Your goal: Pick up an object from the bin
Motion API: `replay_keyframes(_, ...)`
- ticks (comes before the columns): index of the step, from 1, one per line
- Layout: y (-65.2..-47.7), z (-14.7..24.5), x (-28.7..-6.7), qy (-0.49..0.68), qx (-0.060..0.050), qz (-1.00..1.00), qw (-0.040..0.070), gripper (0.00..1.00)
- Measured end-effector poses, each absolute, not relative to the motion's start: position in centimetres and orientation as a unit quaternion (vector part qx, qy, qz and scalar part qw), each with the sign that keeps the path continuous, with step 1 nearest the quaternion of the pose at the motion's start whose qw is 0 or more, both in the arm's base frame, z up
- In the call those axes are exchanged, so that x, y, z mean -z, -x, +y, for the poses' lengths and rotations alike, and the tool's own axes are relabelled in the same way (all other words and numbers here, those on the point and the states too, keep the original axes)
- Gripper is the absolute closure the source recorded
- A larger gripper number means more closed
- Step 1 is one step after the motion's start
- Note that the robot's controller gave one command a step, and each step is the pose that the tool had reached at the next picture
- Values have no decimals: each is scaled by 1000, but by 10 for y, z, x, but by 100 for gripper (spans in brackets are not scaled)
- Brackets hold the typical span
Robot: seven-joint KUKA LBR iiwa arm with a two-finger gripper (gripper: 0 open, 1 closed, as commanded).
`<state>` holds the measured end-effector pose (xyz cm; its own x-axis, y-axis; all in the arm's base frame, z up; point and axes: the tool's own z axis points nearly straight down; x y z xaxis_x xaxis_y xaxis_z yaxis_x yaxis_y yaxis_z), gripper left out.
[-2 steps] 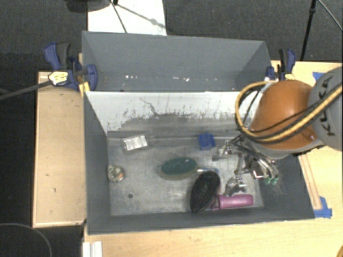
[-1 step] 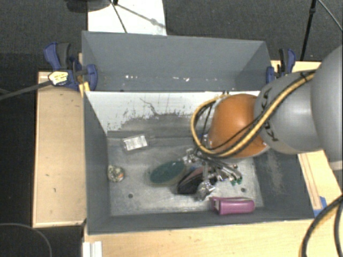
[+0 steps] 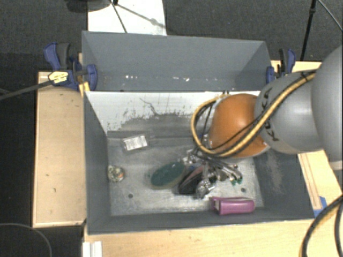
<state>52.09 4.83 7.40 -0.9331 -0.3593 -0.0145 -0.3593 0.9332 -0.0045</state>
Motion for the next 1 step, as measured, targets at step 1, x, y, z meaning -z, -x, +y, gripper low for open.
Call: replay_keyframes(1, -526, 40, -218, 209, 0, 978, 4, 100)
